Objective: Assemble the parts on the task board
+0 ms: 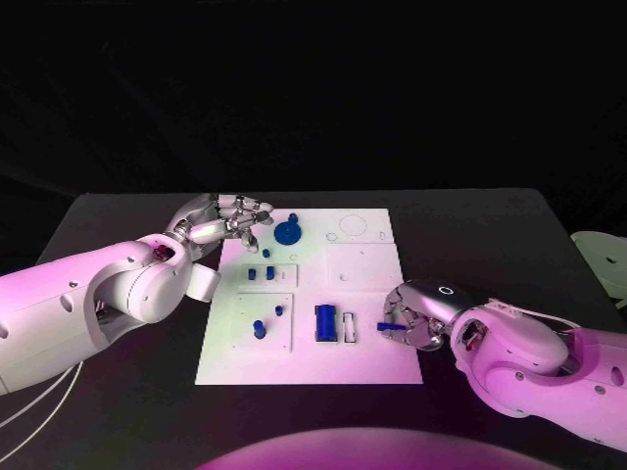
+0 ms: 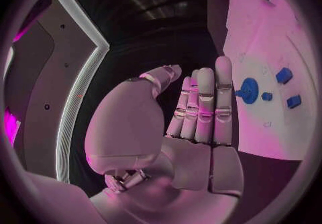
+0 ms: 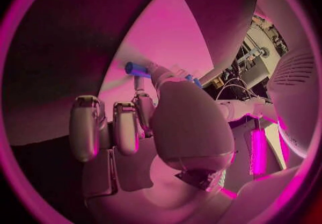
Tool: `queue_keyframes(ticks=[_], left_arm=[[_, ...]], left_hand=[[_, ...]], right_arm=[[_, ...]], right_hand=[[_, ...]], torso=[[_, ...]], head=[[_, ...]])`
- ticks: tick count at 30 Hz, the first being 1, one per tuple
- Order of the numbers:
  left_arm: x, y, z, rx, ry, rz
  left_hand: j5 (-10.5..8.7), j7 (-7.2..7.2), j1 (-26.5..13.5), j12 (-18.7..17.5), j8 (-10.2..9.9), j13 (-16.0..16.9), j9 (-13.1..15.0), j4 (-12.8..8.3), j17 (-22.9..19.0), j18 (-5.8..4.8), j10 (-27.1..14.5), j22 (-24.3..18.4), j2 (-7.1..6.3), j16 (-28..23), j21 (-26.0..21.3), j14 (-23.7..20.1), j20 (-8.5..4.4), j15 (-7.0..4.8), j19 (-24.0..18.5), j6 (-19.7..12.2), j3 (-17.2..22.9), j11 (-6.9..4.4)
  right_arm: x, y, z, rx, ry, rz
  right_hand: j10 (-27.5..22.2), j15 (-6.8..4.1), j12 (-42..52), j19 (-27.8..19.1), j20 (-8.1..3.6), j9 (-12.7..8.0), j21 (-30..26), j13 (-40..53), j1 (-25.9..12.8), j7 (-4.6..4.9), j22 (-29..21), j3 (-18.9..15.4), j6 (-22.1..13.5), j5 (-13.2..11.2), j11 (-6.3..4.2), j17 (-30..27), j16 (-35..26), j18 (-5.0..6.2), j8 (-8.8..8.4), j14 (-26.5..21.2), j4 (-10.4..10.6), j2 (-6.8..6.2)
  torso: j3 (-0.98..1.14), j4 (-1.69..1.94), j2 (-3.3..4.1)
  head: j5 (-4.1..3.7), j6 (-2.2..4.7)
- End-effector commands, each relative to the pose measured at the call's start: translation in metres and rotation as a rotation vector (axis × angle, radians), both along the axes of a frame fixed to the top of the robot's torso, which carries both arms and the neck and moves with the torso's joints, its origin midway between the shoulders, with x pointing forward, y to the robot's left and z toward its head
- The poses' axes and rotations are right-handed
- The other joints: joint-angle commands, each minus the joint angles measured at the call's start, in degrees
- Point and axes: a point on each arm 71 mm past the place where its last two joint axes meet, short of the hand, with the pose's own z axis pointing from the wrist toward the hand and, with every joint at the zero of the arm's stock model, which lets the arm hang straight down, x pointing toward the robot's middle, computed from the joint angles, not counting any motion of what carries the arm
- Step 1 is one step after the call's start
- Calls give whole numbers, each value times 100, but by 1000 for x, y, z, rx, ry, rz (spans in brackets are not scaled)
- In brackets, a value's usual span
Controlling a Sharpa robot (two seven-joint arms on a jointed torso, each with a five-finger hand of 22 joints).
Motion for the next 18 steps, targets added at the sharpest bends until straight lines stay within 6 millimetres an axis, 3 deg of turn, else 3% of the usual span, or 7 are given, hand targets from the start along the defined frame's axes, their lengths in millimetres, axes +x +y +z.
queue_keyframes(ticks=[1, 6, 13, 18], left_arm=[[-1, -3, 1, -12, -3, -14], [0, -3, 1, -13, -3, -14], [0, -4, 1, -13, -3, -16], [0, -4, 1, -14, -2, -17]], left_hand=[[7, 21, -2, -18, -29, 5, 7, 7, -5, 84, 3, -5, 71, 6, -40, -50, -8, 3, 34, -9, -26, 16], [7, 21, -2, -18, -29, 5, 7, 7, -5, 84, 3, -5, 71, 6, -40, -50, -8, 3, 34, -9, -26, 16], [7, 21, -2, -18, -29, 5, 7, 7, -5, 84, 3, -5, 71, 6, -40, -50, -8, 3, 34, -9, -26, 16], [7, 21, -2, -18, -29, 5, 7, 7, -5, 84, 3, -5, 71, 6, -40, -50, -8, 3, 34, -9, -26, 16]], right_arm=[[-4, -5, -8, -35, 32, -30], [-2, -3, -1, 38, 29, -70], [1, 1, 8, 145, 38, -117], [2, 6, 12, 221, 52, -139]], right_hand=[[25, -52, 14, 198, -52, 58, 55, 125, 113, -32, 1237, 475, 82, 111, -43, 382, 5, -14, 42, 386, -205, 56], [72, -57, 20, 224, -55, 256, 97, 141, -320, -38, 1254, 1326, 3, 219, -36, 426, 19, -25, 185, 397, -456, -115], [97, -57, 25, 234, -58, 379, 114, 150, -652, -42, 1259, 1628, -49, 341, -43, 447, 26, -28, 275, 402, -560, -157], [113, -60, 43, 243, -61, 417, 132, 168, -934, -50, 1264, 1701, -55, 355, -48, 466, 33, -32, 298, 406, -525, -213]], torso=[[-3, 10, 2], [-4, 7, 5], [-7, 8, 9], [-6, 10, 6]], head=[[-4, 1], [8, 14], [8, 14], [16, 8]])
